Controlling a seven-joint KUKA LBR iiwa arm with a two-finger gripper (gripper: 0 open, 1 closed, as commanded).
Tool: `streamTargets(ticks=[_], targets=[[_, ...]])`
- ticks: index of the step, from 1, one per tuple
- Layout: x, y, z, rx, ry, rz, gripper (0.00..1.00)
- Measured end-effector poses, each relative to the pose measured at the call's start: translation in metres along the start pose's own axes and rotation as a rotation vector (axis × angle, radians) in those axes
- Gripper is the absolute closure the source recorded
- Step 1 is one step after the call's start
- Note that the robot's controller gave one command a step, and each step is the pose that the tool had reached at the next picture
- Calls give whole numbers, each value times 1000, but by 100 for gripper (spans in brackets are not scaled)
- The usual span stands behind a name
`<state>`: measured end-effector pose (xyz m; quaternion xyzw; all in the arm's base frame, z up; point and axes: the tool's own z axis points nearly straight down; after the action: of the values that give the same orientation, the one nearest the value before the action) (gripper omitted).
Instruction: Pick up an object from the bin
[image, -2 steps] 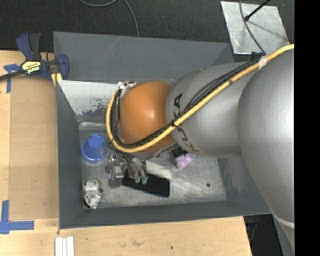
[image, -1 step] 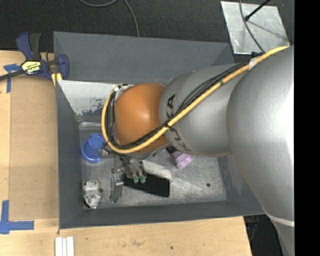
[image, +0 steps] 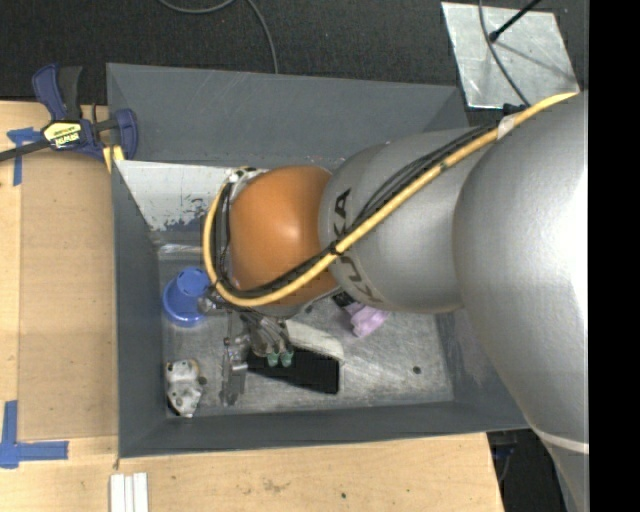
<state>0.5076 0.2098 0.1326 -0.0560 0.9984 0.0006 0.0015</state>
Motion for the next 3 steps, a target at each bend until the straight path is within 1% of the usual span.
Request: streamTargets(ticks=[1,2,3], targets=[[2,10,17,1,-4,-120,0],[8,26,57,0,-7,-315,0],[8,30,43,-1,-2,-115,100]])
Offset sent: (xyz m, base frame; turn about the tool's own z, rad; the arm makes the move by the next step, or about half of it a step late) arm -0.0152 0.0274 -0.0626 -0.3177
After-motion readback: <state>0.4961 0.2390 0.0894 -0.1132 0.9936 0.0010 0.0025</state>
